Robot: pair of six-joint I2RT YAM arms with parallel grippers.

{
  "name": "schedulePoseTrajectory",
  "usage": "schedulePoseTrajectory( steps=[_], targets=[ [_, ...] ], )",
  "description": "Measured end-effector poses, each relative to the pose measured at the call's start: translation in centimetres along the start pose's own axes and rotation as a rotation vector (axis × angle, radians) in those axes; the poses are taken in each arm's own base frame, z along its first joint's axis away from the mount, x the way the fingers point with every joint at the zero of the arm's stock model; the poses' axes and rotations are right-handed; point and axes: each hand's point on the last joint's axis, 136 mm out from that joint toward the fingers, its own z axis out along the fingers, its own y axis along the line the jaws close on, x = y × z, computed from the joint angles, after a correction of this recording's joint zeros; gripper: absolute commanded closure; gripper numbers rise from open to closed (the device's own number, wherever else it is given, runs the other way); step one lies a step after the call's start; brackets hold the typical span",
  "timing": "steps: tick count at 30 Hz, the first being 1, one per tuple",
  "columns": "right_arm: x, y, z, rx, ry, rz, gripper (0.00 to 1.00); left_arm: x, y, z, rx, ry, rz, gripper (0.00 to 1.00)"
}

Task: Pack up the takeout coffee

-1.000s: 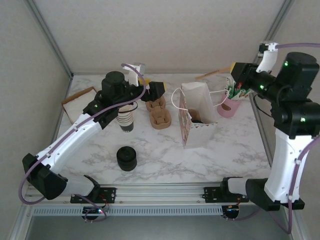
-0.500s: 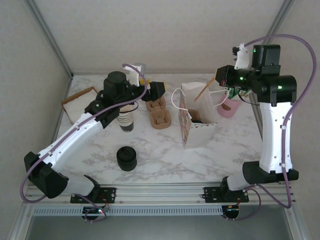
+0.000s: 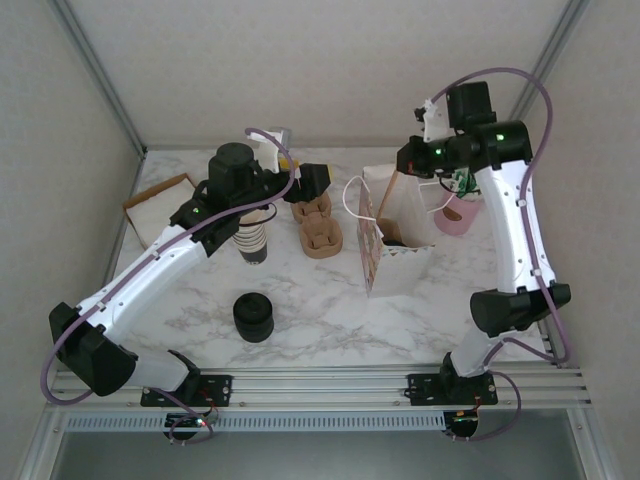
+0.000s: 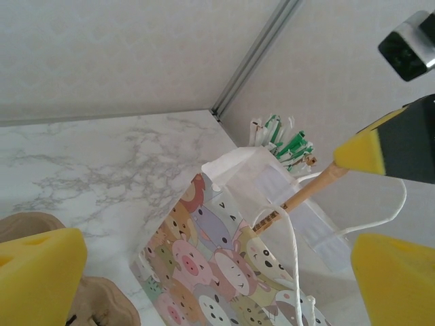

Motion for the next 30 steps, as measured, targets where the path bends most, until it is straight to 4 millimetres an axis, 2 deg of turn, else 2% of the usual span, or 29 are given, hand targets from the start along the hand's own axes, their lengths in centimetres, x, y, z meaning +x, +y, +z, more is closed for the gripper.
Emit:
schedulePoseTrajectory(
  steps=[4, 9, 11, 15, 17, 19, 28, 30],
  targets=[
    [0.2, -0.5, 1.5, 0.018, 0.032, 0.000, 1.00, 0.0, 0.0, 0.0, -0.002, -0.002, 0.001, 0.00],
    [0.9, -2.0, 4.2, 0.064, 0.096, 0.012, 1.00, 0.0, 0.1, 0.0, -0.006, 0.001, 0.003, 0.00],
    [1.2, -2.9, 5.5, 0.093, 0.127, 0.021, 0.97, 0.1, 0.2, 0.0, -0.007, 0.003, 0.005, 0.00],
    [1.7, -4.8, 7.5, 0.156, 0.173, 0.026, 0.81, 0.0, 0.3, 0.0, -0.010, 0.002, 0.008, 0.00],
    [1.7, -5.3, 7.8, 0.178, 0.179, 0.026, 0.73, 0.0, 0.3, 0.0, -0.010, 0.002, 0.010, 0.00],
    [1.7, -5.5, 7.9, 0.189, 0.178, 0.026, 0.70, -0.1, 0.4, -0.1, -0.014, 0.000, 0.012, 0.00],
    [1.1, -5.4, 7.3, 0.204, 0.149, 0.011, 0.65, -0.5, 1.4, -0.2, -0.041, -0.014, 0.007, 0.00],
    [1.0, -5.3, 6.9, 0.211, 0.141, 0.007, 0.61, -0.7, 1.7, -0.2, -0.050, -0.020, 0.006, 0.00]
  ],
)
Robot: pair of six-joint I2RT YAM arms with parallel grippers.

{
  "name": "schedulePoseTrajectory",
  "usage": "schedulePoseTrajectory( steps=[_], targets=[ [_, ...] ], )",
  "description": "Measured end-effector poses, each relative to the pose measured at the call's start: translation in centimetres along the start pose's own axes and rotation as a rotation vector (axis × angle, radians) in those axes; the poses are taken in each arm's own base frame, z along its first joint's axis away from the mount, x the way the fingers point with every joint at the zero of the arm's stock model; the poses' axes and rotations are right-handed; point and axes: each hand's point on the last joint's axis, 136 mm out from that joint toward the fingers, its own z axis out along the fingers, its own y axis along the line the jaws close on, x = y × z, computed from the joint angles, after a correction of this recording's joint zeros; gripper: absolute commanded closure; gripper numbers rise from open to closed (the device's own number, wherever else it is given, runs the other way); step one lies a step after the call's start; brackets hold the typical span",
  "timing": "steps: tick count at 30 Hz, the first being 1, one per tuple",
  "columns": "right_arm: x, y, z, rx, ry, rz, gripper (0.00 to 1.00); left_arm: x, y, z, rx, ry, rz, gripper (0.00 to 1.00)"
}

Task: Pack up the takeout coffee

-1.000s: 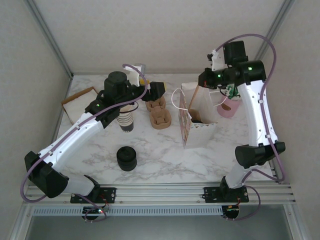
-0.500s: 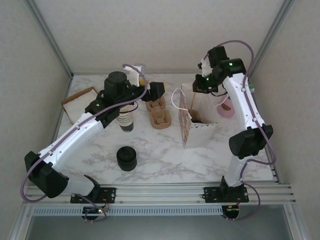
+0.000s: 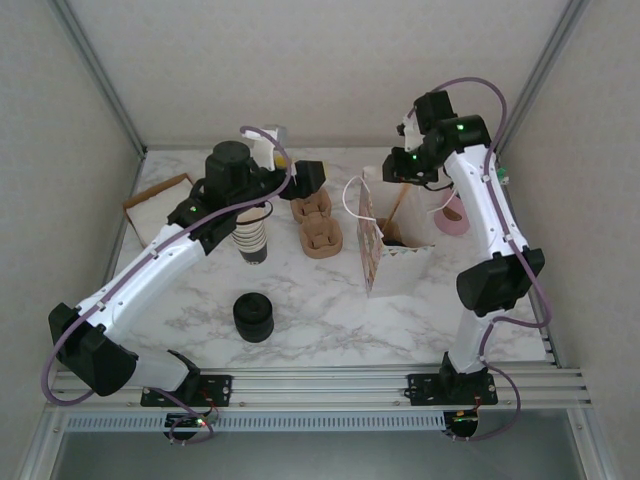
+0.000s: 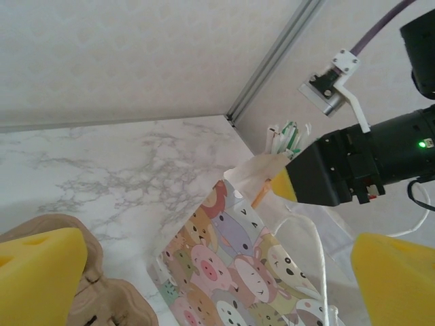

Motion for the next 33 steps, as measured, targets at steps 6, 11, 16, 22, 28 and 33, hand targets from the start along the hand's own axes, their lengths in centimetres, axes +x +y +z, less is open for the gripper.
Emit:
schedulePoseTrajectory(
  steps=[6, 11, 16, 22, 28, 33],
  targets=[
    [0.5, 0.6, -2.3, 0.000, -0.048, -0.016, 0.46, -0.5, 1.0, -0.1, -0.027, -0.015, -0.016, 0.00],
    [1.2, 2.0, -5.2, -0.028, -0.120, -0.051, 0.33, -0.8, 1.6, -0.2, -0.043, -0.023, -0.037, 0.00],
    [1.9, 3.0, -8.1, -0.056, -0.201, -0.074, 0.08, -1.2, 2.4, -0.4, -0.072, -0.041, -0.060, 0.00],
    [3.1, 4.8, -10.8, -0.139, -0.289, -0.122, 0.01, -1.9, 3.0, -1.9, -0.110, -0.075, -0.087, 0.00],
    [4.7, 9.0, -12.9, -0.290, -0.351, -0.217, 0.01, -2.0, 4.6, -3.6, -0.176, -0.104, -0.121, 0.00],
    [6.1, 13.1, -12.6, -0.396, -0.341, -0.317, 0.01, -2.0, 7.6, -5.2, -0.274, -0.124, -0.169, 0.00]
  ],
)
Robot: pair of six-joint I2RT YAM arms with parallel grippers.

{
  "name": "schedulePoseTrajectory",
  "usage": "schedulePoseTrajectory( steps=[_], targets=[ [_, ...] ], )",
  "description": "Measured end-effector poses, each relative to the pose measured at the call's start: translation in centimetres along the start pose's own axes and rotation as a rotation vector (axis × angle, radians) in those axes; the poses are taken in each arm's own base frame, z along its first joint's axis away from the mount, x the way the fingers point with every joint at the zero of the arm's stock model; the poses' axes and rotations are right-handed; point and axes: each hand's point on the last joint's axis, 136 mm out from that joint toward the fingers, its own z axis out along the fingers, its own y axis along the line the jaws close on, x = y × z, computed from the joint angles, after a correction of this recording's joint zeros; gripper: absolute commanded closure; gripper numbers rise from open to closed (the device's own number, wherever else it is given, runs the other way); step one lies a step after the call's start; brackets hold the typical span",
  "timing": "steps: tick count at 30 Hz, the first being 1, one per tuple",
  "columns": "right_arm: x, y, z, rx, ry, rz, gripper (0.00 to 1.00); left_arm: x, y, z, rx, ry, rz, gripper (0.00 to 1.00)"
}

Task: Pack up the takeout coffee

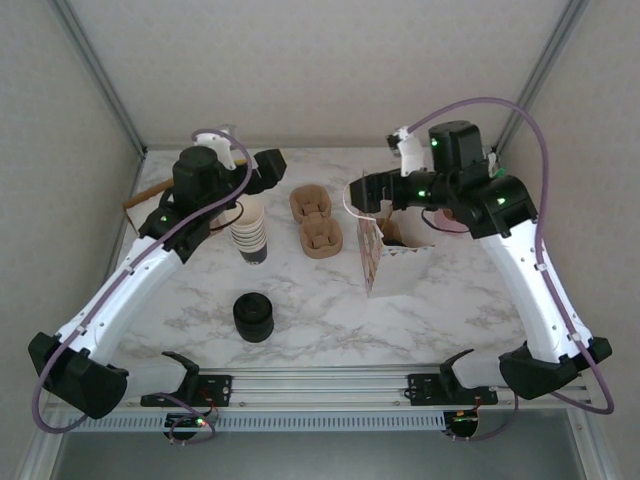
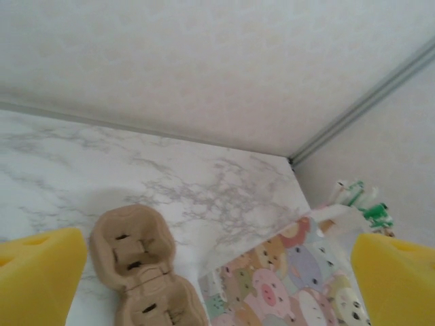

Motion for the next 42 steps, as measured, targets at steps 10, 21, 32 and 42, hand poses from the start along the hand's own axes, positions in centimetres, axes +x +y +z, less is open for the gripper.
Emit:
schedulePoseTrajectory(
  steps=[10, 21, 32, 42],
  targets=[
    [2.6, 4.8, 5.9, -0.119, 0.139, -0.093, 0.01, -2.1, 9.7, -2.2, -0.296, -0.049, -0.114, 0.00],
    [2.7, 5.7, 12.4, -0.097, 0.226, -0.132, 0.01, -1.0, 20.1, -2.4, -0.614, 0.030, -0.188, 0.09],
    [1.1, 2.3, 14.4, 0.103, 0.189, -0.106, 0.01, 3.5, 31.0, 0.2, -0.921, 0.234, -0.208, 0.22],
    [1.1, 2.4, 14.4, 0.099, 0.188, -0.128, 0.01, 4.4, 39.4, -0.4, -1.070, 0.325, -0.265, 0.36]
  ],
)
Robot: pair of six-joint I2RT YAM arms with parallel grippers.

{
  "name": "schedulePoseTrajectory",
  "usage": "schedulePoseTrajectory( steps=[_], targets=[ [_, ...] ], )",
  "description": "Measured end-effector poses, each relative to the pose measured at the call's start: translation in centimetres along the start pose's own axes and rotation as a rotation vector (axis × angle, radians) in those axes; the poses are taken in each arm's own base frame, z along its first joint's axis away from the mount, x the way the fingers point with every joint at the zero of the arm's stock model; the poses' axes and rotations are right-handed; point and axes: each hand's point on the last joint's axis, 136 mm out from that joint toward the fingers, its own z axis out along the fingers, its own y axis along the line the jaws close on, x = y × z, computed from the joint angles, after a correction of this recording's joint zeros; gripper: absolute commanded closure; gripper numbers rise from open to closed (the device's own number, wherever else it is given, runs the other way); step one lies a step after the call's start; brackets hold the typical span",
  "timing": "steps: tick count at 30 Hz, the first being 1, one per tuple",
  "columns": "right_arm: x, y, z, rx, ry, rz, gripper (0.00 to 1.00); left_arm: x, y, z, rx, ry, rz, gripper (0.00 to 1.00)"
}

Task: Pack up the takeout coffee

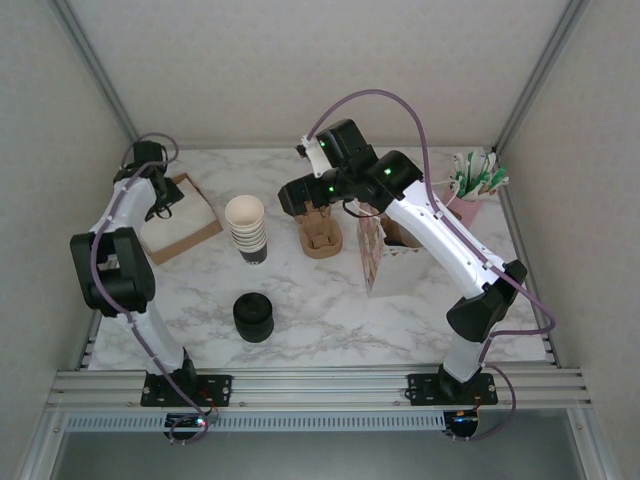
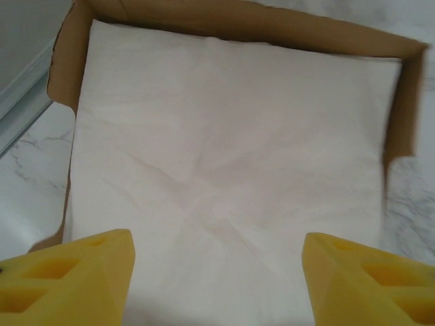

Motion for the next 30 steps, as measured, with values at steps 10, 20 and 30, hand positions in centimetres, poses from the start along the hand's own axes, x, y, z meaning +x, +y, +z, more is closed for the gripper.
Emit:
schedulePoseTrajectory(
  steps=[10, 20, 30],
  targets=[
    [0.1, 0.5, 0.0, -0.029, 0.004, -0.023, 0.01, 1.0, -0.3, 6.0, -0.032, 0.139, 0.052, 0.37],
    [0.1, 0.6, 0.0, -0.037, 0.006, -0.023, 0.01, 2.8, -1.0, 9.5, -0.010, 0.245, 0.106, 0.42],
    [0.4, 1.2, 0.6, -0.075, 0.026, -0.020, 0.01, 2.9, -1.3, 9.5, 0.014, 0.254, 0.137, 0.46]
  ],
)
